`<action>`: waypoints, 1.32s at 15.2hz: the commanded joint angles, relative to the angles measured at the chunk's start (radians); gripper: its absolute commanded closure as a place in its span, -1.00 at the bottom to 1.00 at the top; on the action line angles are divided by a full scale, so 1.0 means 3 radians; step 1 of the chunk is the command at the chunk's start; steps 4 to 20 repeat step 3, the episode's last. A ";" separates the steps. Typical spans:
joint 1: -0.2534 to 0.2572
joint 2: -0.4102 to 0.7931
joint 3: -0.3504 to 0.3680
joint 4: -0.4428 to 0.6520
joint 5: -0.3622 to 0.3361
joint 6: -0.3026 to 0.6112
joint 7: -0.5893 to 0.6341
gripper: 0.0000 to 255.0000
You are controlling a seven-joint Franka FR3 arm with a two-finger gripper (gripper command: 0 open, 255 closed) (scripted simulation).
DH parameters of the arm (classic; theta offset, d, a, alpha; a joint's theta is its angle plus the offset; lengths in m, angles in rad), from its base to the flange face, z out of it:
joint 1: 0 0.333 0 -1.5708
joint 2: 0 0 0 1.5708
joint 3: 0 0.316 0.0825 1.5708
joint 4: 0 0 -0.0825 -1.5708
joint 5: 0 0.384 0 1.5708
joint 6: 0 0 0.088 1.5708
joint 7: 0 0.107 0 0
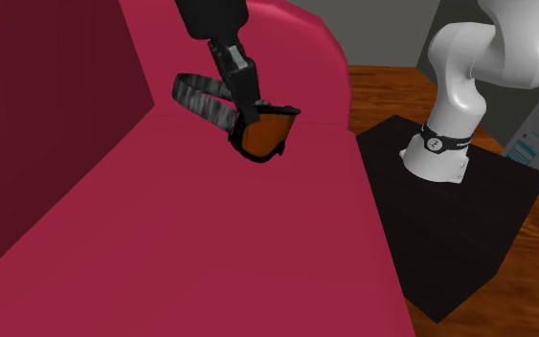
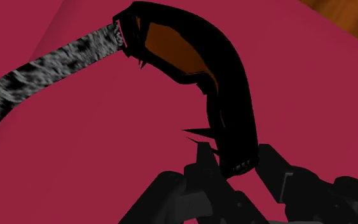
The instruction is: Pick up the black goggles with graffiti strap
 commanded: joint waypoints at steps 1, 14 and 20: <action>0.0002 -0.0002 0.0002 0.0091 0.0002 -0.0097 0.0006 1.00; 0.0002 -0.0002 0.0002 0.0098 0.0002 -0.0103 0.0006 1.00; 0.0002 -0.0002 0.0002 0.0098 0.0002 -0.0103 0.0006 1.00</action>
